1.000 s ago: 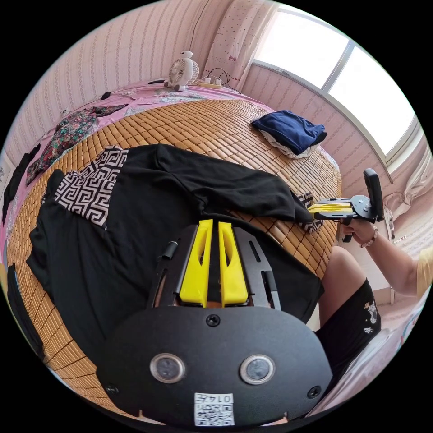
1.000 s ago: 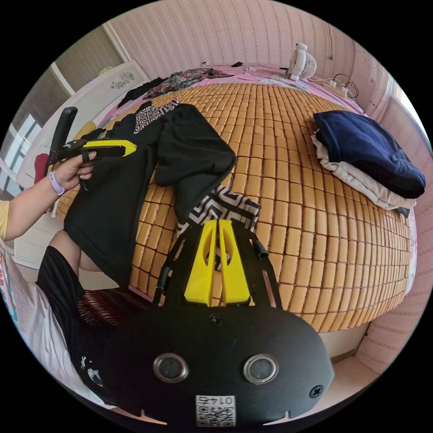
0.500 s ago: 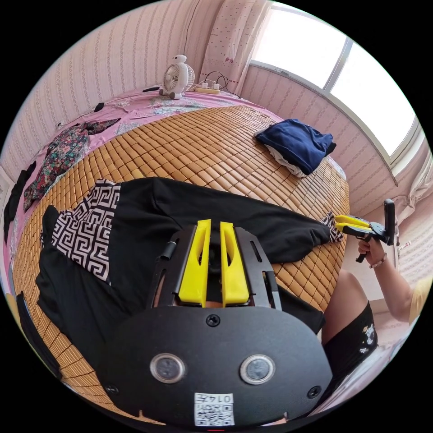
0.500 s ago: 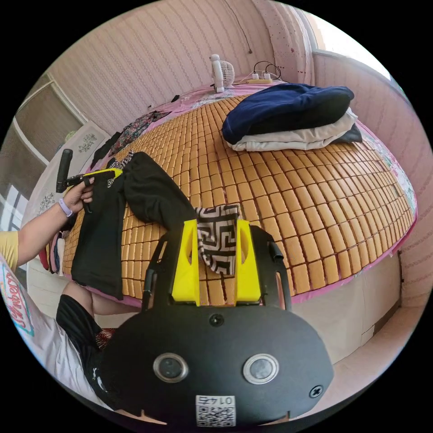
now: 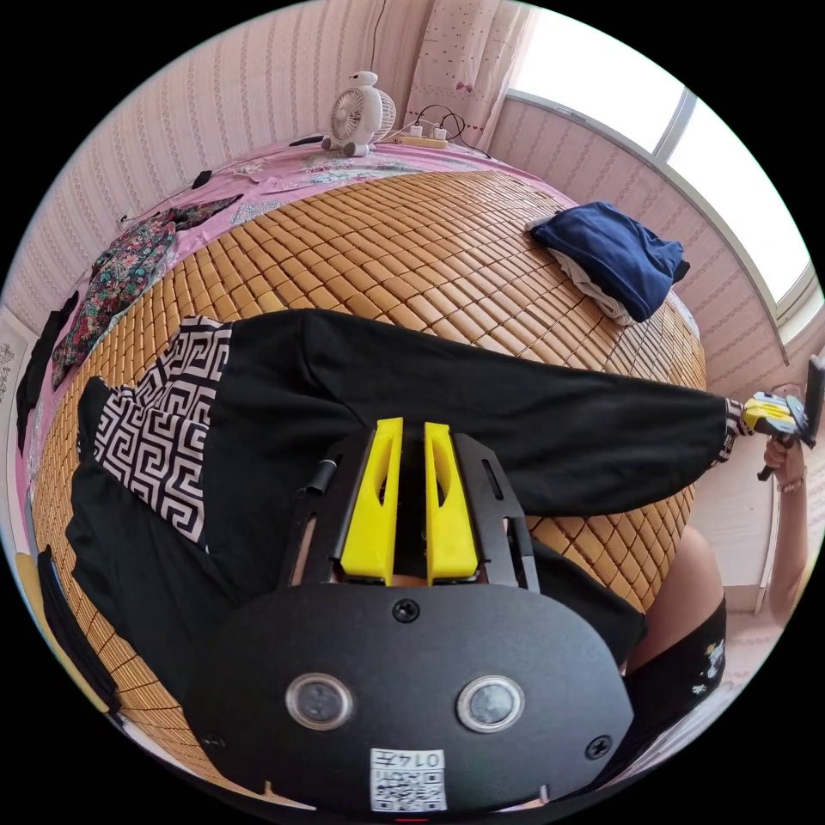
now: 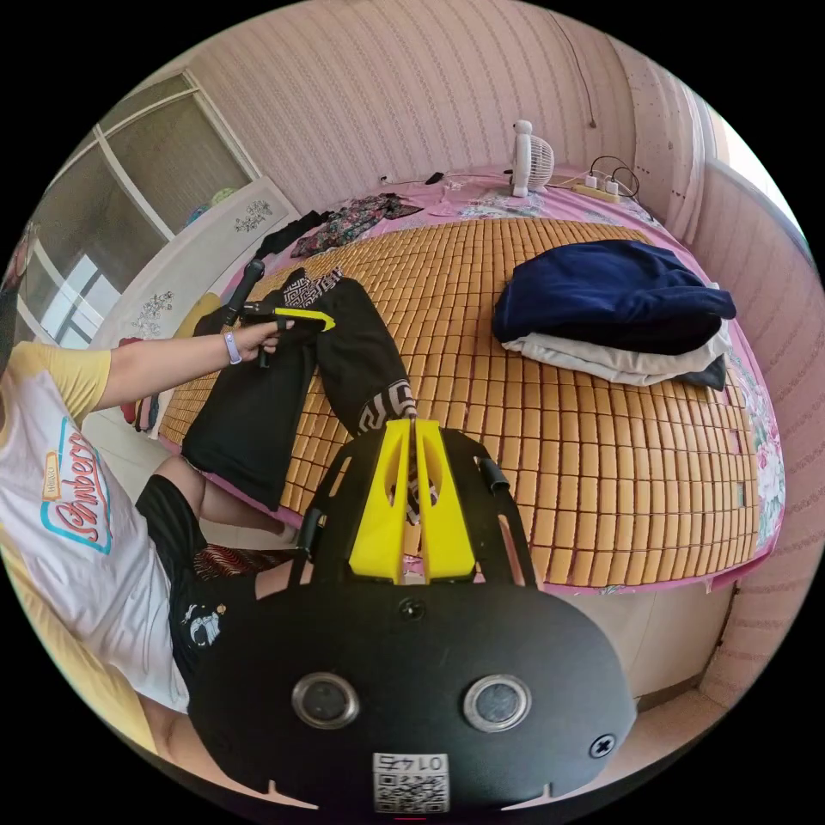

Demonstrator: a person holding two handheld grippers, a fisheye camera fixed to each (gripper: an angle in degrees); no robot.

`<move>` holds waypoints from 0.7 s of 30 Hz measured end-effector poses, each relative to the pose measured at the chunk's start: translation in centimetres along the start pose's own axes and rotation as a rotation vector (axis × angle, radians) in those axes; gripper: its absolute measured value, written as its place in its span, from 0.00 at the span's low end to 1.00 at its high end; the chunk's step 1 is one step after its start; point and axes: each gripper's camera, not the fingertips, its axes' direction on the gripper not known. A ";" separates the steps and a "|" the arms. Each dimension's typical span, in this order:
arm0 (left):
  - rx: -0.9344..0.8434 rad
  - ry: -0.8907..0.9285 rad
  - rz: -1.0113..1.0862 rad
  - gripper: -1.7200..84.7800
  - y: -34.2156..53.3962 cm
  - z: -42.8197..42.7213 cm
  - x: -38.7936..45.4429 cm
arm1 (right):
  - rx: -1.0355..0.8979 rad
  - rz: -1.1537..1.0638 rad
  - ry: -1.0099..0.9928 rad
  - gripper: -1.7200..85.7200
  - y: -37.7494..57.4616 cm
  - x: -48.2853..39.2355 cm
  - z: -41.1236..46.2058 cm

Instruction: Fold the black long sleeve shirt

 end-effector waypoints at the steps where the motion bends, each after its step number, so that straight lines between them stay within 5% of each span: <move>1: 0.016 0.017 -0.001 0.07 -0.1 -0.4 -0.1 | -0.021 0.026 0.018 0.02 -0.4 0.9 0.1; 5: 0.029 0.093 -0.044 0.07 -0.6 -0.9 -1.1 | -0.143 0.239 0.314 0.02 -0.6 4.2 2.5; 9: 0.029 0.066 -0.053 0.07 -1.2 -0.6 -1.7 | -0.062 0.205 0.145 0.02 0.0 2.2 5.2; 21: 0.066 0.043 -0.135 0.06 -3.3 1.8 -2.7 | -0.190 0.122 0.217 0.02 2.1 0.1 9.6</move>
